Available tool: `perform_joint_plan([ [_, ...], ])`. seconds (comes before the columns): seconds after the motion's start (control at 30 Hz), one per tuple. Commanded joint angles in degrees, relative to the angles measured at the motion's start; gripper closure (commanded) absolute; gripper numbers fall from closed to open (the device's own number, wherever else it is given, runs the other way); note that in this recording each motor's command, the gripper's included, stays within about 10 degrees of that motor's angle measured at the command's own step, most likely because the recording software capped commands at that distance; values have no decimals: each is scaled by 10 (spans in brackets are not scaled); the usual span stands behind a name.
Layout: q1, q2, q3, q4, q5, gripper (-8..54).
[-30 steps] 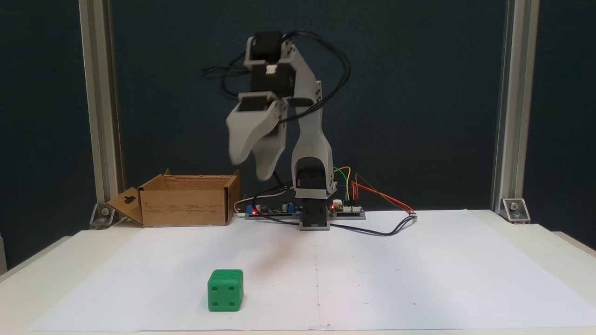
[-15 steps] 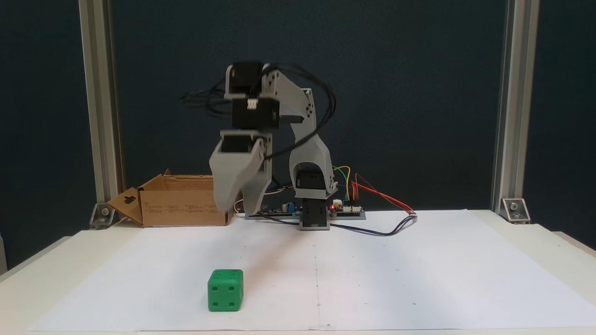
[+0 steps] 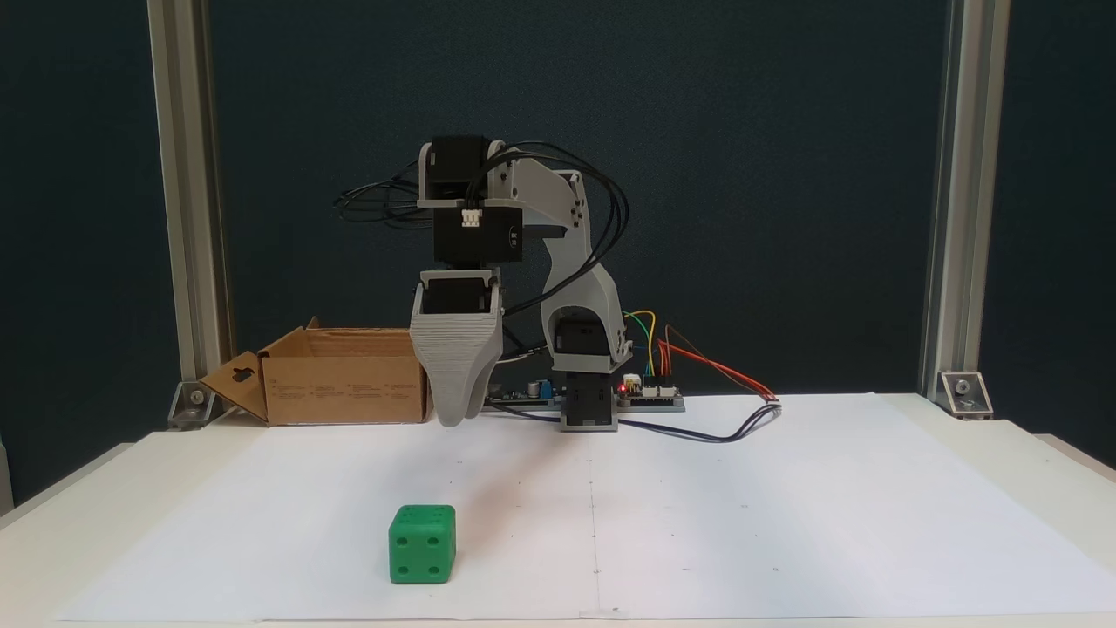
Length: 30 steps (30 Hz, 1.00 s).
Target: Grasp a green dice and put it in the bin.
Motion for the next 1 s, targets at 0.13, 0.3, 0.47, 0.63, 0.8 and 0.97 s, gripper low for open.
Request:
perform_joint_plan([
  [0.13,2,-12,-47,21,-23,20],
  [0.3,3,-62,-105,27,-13,20],
  [0.47,9,-82,-135,29,-13,20],
  [0.63,11,-109,-195,77,-13,20],
  [0.8,11,-119,-199,83,-13,20],
  [0.97,11,-146,-227,83,-13,20],
])
